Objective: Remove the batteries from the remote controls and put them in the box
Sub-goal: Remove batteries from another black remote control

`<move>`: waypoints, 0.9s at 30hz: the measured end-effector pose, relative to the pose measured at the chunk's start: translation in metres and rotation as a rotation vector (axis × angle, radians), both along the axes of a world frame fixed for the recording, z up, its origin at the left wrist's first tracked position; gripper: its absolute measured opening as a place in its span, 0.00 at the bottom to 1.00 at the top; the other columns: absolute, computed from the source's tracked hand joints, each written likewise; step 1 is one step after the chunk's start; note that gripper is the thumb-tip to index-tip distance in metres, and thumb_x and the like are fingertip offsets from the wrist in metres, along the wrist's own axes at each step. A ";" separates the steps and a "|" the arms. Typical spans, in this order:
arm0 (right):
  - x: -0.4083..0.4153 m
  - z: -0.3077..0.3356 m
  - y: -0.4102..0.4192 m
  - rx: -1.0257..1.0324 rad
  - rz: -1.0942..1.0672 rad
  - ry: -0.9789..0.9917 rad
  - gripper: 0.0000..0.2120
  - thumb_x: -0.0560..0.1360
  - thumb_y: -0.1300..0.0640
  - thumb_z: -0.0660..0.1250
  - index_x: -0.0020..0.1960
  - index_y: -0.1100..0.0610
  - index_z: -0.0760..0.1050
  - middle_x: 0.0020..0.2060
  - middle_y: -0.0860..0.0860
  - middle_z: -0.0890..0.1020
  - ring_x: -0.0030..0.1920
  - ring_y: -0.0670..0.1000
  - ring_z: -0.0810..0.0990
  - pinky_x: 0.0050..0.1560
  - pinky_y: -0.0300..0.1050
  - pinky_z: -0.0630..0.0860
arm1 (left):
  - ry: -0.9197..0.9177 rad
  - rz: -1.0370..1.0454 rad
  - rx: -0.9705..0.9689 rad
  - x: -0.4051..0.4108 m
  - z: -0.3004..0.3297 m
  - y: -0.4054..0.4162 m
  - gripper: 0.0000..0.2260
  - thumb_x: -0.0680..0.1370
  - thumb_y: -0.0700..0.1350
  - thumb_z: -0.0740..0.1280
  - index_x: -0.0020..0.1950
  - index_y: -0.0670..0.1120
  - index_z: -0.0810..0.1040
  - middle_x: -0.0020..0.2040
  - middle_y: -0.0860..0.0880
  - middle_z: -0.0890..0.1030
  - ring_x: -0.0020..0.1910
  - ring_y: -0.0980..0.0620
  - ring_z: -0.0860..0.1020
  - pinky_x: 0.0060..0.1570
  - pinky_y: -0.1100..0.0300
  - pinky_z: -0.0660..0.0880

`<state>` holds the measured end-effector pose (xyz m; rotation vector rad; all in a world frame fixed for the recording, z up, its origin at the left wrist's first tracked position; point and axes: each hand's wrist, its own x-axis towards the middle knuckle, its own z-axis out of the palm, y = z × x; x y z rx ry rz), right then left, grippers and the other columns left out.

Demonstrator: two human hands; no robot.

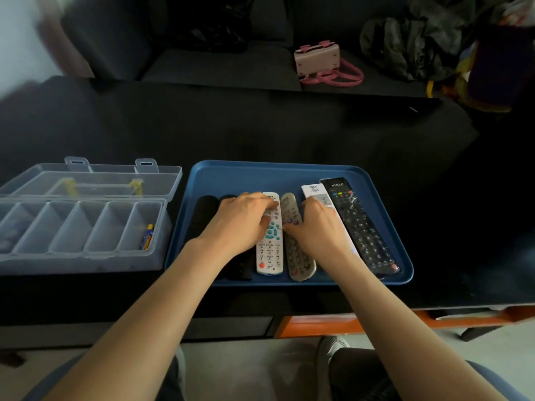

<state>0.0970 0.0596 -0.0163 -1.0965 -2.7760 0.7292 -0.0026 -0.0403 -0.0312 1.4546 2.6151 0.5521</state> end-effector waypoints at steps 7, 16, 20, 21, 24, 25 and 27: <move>0.003 0.011 0.019 -0.832 -0.185 0.375 0.13 0.79 0.60 0.62 0.61 0.64 0.75 0.42 0.55 0.81 0.42 0.52 0.81 0.46 0.47 0.78 | -0.263 0.093 0.238 -0.002 0.005 0.005 0.20 0.79 0.39 0.60 0.71 0.49 0.66 0.69 0.50 0.70 0.67 0.53 0.68 0.65 0.61 0.64; 0.009 0.029 0.018 -1.622 -0.213 0.386 0.15 0.80 0.50 0.58 0.56 0.61 0.74 0.40 0.59 0.83 0.34 0.51 0.82 0.29 0.40 0.78 | -0.665 0.088 0.410 -0.011 0.012 0.003 0.27 0.72 0.50 0.71 0.69 0.56 0.67 0.69 0.54 0.69 0.68 0.58 0.67 0.66 0.59 0.66; 0.006 0.026 0.018 -1.563 -0.199 0.373 0.13 0.79 0.53 0.59 0.57 0.60 0.74 0.45 0.60 0.83 0.33 0.52 0.82 0.25 0.38 0.76 | -0.549 0.091 0.396 -0.011 0.014 0.001 0.28 0.71 0.50 0.71 0.70 0.55 0.67 0.69 0.54 0.69 0.68 0.56 0.67 0.65 0.59 0.66; 0.006 0.025 0.018 -1.558 -0.199 0.376 0.13 0.79 0.53 0.59 0.56 0.60 0.74 0.44 0.59 0.83 0.32 0.52 0.82 0.25 0.38 0.75 | -0.531 0.089 0.396 -0.011 0.015 0.001 0.29 0.71 0.50 0.71 0.70 0.55 0.66 0.69 0.54 0.69 0.68 0.57 0.67 0.65 0.59 0.66; 0.004 0.025 0.016 -1.532 -0.201 0.383 0.12 0.79 0.53 0.59 0.57 0.60 0.74 0.39 0.57 0.82 0.31 0.52 0.81 0.24 0.38 0.74 | -0.487 0.090 0.390 -0.008 0.018 -0.001 0.30 0.70 0.51 0.72 0.71 0.53 0.66 0.69 0.54 0.69 0.67 0.58 0.66 0.66 0.57 0.67; 0.003 0.024 0.015 -1.518 -0.206 0.384 0.13 0.79 0.54 0.59 0.58 0.60 0.74 0.38 0.57 0.82 0.31 0.52 0.81 0.23 0.38 0.74 | -0.472 0.090 0.389 -0.007 0.018 -0.002 0.31 0.70 0.51 0.72 0.71 0.53 0.66 0.69 0.54 0.69 0.67 0.58 0.66 0.66 0.57 0.67; 0.003 0.024 0.014 -1.486 -0.216 0.384 0.13 0.79 0.54 0.59 0.58 0.60 0.74 0.36 0.57 0.82 0.30 0.52 0.81 0.23 0.38 0.74 | -0.441 0.086 0.388 -0.006 0.018 -0.002 0.31 0.70 0.51 0.72 0.71 0.51 0.66 0.69 0.54 0.69 0.68 0.57 0.66 0.66 0.56 0.67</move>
